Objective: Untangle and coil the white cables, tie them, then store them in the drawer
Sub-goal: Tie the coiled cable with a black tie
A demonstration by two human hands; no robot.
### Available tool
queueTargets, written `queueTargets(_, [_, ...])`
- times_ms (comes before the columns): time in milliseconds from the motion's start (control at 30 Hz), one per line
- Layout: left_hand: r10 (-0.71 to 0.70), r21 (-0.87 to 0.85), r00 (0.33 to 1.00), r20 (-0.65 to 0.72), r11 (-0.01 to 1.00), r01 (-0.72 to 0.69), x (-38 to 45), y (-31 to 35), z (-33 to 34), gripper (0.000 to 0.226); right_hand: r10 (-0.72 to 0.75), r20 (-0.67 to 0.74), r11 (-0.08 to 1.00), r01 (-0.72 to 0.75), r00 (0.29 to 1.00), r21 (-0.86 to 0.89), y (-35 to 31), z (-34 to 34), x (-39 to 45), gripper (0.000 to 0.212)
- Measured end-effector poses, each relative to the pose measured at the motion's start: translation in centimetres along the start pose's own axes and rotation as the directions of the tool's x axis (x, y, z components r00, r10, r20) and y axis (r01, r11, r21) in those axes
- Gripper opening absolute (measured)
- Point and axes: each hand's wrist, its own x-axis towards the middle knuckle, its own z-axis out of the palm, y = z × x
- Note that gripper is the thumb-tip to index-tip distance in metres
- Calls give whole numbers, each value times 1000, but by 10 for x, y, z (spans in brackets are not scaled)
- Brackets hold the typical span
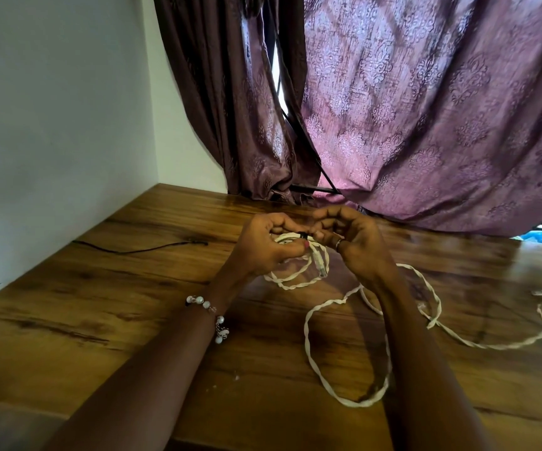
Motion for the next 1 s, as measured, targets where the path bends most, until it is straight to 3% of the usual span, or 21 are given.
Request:
queueTargets(67, [7,32,1000,9,999,-7,1,-1,-1,34,29,-19,999,-28,999,44,1,-2,-1,31])
queueTargets(167, [2,48,999,34,999,-3,0,2,0,30,52,-44,998,-50,998,48,3,-1,-1,30])
queueTargets(333, [0,34,1000,29,999,-1,-1,3,-2,19,-55,-53,983,45,997,-180,0,7,1,40])
queueTargets(467, [2,17,999,46,1000,-3,-1,5,-4,24,-187,-25,906,163,982,-391,-5,12,1,45])
queueTargets(567, [2,17,999,41,1000,-3,-1,6,-3,24,-249,-40,880,209,968,-427,-6,13,1,41])
queueTargets(667, [15,37,1000,27,999,-16,-1,7,-2,21,-181,-113,926,130,977,-355,-6,13,3,47])
queueTargets(800, [-3,-4,1000,12,1000,3,-2,7,1,21,-86,-183,994,73,979,-76,-5,16,4,44])
queueTargets(933, [-10,-21,1000,1,1000,10,-1,7,1,21,19,-238,985,23,971,170,-2,19,5,35])
queueTargets(1000, [-10,-36,1000,4,999,10,-1,8,1,20,75,-267,984,-28,961,176,-1,19,6,28])
